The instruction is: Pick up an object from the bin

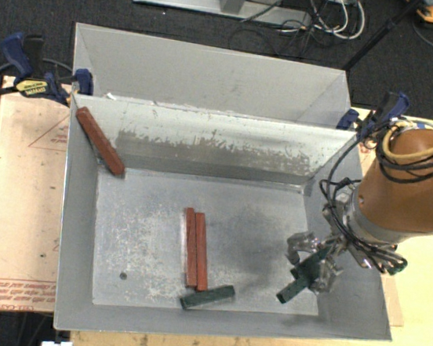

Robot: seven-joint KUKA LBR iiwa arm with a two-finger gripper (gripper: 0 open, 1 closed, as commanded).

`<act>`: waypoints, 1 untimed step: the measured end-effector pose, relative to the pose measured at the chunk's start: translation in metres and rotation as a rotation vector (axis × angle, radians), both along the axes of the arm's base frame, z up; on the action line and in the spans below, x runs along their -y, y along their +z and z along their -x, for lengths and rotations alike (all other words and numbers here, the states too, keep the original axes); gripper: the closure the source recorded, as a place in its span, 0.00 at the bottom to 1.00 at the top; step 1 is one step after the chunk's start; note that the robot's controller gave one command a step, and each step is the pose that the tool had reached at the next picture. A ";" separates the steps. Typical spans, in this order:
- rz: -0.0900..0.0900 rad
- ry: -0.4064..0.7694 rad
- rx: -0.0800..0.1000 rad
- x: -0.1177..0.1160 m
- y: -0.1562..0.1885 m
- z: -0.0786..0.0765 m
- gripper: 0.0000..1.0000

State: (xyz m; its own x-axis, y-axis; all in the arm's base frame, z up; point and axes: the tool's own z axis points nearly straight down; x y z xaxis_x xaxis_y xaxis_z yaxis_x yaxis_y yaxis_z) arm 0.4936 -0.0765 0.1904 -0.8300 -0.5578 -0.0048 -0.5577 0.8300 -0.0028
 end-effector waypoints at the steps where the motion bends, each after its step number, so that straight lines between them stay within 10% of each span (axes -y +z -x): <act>1: 0.002 0.458 0.004 -0.017 0.101 -0.035 1.00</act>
Offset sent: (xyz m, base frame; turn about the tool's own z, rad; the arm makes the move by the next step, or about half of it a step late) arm 0.0326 0.0162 0.0992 -0.4599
